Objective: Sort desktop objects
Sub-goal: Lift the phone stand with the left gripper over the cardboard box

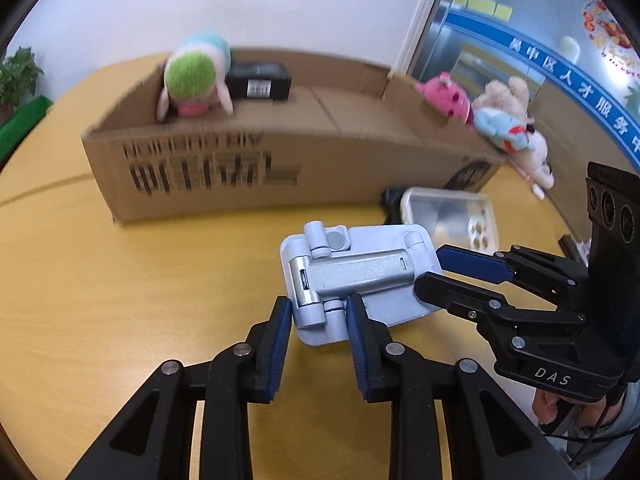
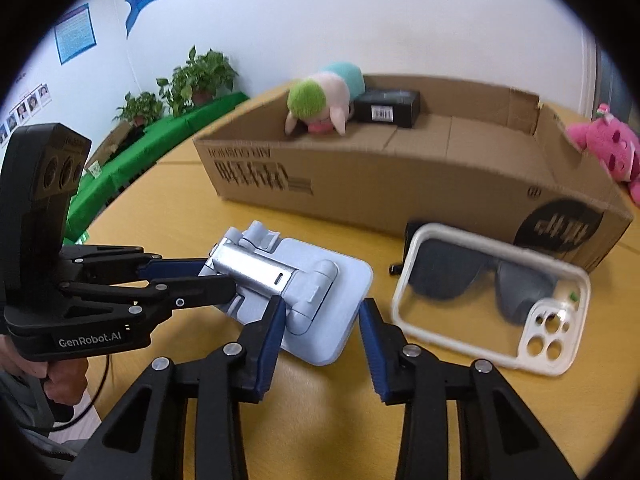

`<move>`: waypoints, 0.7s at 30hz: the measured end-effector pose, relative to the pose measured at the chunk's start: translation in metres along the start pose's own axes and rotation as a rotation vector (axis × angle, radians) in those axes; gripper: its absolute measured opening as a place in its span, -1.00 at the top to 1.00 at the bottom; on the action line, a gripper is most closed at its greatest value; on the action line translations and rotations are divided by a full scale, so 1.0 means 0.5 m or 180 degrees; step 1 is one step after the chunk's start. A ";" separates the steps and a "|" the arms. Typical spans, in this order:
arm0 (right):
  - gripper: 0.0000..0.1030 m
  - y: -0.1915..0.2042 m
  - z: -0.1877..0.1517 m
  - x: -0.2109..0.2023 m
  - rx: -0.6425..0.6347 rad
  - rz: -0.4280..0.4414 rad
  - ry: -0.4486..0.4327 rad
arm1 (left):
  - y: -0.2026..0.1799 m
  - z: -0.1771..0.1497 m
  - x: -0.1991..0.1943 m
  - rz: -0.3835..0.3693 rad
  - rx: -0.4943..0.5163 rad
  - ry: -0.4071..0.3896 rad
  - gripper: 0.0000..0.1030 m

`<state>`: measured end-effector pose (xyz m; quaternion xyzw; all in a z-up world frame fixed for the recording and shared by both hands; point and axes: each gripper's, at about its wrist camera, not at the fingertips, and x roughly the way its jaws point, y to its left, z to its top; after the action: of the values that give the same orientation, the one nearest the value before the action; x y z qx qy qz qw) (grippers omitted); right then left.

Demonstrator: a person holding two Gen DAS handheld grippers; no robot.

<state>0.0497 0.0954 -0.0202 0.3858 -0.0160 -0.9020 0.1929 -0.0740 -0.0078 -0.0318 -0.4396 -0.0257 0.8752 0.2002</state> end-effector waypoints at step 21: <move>0.28 -0.043 0.227 -0.065 -0.0185 -0.0245 -0.0721 | -0.044 0.255 -0.067 0.0100 0.0278 -0.0735 0.51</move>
<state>-0.0168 0.1131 0.0779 0.2761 0.0033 -0.9467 0.1661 -0.1483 0.0167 0.0766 -0.3271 -0.0036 0.9233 0.2012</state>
